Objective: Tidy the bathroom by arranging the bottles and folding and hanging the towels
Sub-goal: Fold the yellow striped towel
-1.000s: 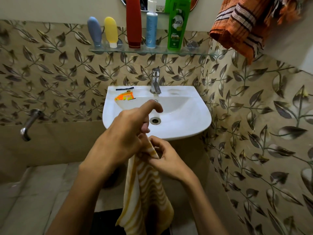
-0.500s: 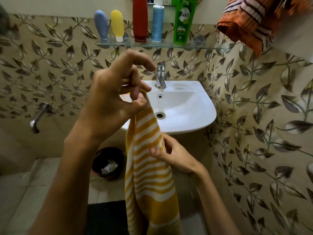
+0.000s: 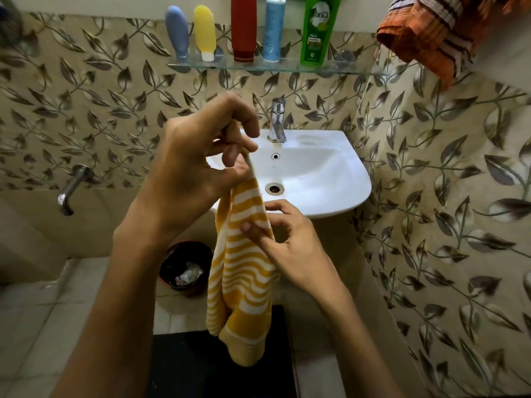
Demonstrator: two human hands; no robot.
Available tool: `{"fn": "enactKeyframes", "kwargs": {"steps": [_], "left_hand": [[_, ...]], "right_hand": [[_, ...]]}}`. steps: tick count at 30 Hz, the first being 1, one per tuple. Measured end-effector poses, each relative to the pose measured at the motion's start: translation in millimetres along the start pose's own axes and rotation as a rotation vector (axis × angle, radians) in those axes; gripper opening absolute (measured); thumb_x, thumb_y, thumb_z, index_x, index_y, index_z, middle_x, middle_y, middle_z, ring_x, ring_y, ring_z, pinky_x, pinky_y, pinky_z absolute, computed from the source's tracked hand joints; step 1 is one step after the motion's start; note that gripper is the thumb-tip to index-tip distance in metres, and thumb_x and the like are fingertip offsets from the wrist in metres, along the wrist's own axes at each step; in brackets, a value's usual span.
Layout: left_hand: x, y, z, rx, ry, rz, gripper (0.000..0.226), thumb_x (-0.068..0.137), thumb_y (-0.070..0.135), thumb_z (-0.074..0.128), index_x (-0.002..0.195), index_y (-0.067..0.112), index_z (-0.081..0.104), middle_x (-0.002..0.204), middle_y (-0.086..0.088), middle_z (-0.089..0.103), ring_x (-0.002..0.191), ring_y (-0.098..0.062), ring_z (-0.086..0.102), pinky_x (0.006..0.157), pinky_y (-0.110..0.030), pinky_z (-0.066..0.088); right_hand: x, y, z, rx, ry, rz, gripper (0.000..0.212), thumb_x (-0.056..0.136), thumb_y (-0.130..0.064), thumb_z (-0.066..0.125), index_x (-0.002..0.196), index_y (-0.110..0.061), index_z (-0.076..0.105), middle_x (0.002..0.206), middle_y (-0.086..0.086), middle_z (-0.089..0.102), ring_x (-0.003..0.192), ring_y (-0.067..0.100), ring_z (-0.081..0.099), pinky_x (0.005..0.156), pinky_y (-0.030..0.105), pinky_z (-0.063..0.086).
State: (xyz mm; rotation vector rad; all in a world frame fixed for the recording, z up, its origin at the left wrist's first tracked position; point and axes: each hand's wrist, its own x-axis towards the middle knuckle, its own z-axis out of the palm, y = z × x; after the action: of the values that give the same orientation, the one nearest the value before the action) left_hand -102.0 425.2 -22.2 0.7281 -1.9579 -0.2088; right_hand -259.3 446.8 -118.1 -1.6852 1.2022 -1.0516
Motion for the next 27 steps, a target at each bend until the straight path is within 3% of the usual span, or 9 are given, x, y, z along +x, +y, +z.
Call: {"fn": "enactKeyframes", "kwargs": {"steps": [5, 10, 12, 15, 17, 19, 21, 23, 27], "left_hand": [[-5, 0, -7, 0.0, 0.014, -0.012, 0.036, 0.075, -0.007, 0.061, 0.097, 0.019, 0.051, 0.069, 0.006, 0.048, 0.085, -0.012, 0.067, 0.076, -0.015, 0.052], [-7, -1, -11, 0.0, 0.031, -0.005, 0.039, 0.076, -0.01, 0.061, 0.095, 0.022, 0.047, 0.068, 0.013, 0.045, 0.084, -0.016, 0.067, 0.077, -0.013, 0.05], [-8, 0, -10, 0.008, 0.031, -0.005, 0.039, 0.075, -0.01, 0.061, 0.095, 0.021, 0.047, 0.067, 0.012, 0.044, 0.084, -0.016, 0.067, 0.077, -0.012, 0.049], [-9, 0, -9, 0.02, 0.029, -0.007, 0.039, 0.075, -0.012, 0.06, 0.096, 0.018, 0.047, 0.065, 0.003, 0.046, 0.085, -0.015, 0.067, 0.076, -0.012, 0.049], [-8, 1, -10, 0.029, 0.028, -0.007, 0.039, 0.075, -0.012, 0.06, 0.097, 0.017, 0.047, 0.067, -0.001, 0.049, 0.084, -0.016, 0.067, 0.078, -0.013, 0.05], [-7, 1, -12, 0.032, 0.037, -0.013, 0.038, 0.075, -0.011, 0.06, 0.098, 0.016, 0.047, 0.068, -0.003, 0.051, 0.082, -0.017, 0.066, 0.078, -0.013, 0.051], [-7, 2, -13, 0.031, 0.046, -0.019, 0.037, 0.076, -0.011, 0.06, 0.097, 0.016, 0.046, 0.067, -0.006, 0.051, 0.084, -0.015, 0.067, 0.077, -0.015, 0.052], [-8, 3, -13, 0.02, 0.045, -0.016, 0.037, 0.075, -0.012, 0.061, 0.097, 0.016, 0.046, 0.067, -0.006, 0.05, 0.084, -0.014, 0.067, 0.077, -0.014, 0.051], [-11, 5, -9, -0.004, 0.029, 0.009, 0.039, 0.074, -0.014, 0.059, 0.095, 0.015, 0.045, 0.064, 0.001, 0.047, 0.079, -0.018, 0.067, 0.076, -0.011, 0.049]], "right_hand": [[-1, 4, -1, 0.024, 0.105, 0.112, 0.046, 0.068, -0.053, 0.074, 0.103, -0.024, 0.072, 0.102, -0.014, 0.063, 0.083, 0.005, 0.067, 0.074, 0.032, 0.059], [0, 10, -4, 0.054, 0.09, 0.148, 0.052, 0.053, -0.066, 0.074, 0.087, -0.027, 0.076, 0.092, -0.011, 0.071, 0.082, 0.009, 0.07, 0.076, 0.041, 0.059], [0, 11, -4, 0.067, 0.042, 0.11, 0.042, 0.061, -0.057, 0.075, 0.088, -0.025, 0.076, 0.093, -0.009, 0.069, 0.086, 0.01, 0.068, 0.076, 0.04, 0.058], [-1, 9, 1, 0.114, 0.0, -0.032, 0.023, 0.076, -0.032, 0.076, 0.096, -0.02, 0.075, 0.096, -0.008, 0.063, 0.081, 0.007, 0.065, 0.061, 0.021, 0.052], [-2, 8, 5, 0.126, 0.019, -0.117, 0.018, 0.078, -0.025, 0.076, 0.096, -0.021, 0.072, 0.099, -0.008, 0.063, 0.078, 0.006, 0.066, 0.057, 0.015, 0.05], [-4, 4, 6, 0.193, 0.031, -0.137, 0.017, 0.077, -0.022, 0.077, 0.088, -0.027, 0.065, 0.1, -0.01, 0.067, 0.072, 0.006, 0.069, 0.054, 0.015, 0.051], [-3, 5, 6, 0.218, 0.035, -0.163, 0.018, 0.076, -0.018, 0.078, 0.082, -0.027, 0.063, 0.102, -0.013, 0.068, 0.08, 0.004, 0.069, 0.054, 0.012, 0.049], [-1, 8, 6, 0.194, 0.011, -0.178, 0.015, 0.075, -0.017, 0.078, 0.088, -0.021, 0.071, 0.107, -0.011, 0.067, 0.095, 0.004, 0.065, 0.057, 0.01, 0.048], [2, 16, 9, 0.177, -0.081, -0.13, 0.021, 0.078, -0.026, 0.074, 0.098, -0.02, 0.075, 0.112, -0.011, 0.065, 0.098, 0.004, 0.063, 0.06, 0.011, 0.048]]}}
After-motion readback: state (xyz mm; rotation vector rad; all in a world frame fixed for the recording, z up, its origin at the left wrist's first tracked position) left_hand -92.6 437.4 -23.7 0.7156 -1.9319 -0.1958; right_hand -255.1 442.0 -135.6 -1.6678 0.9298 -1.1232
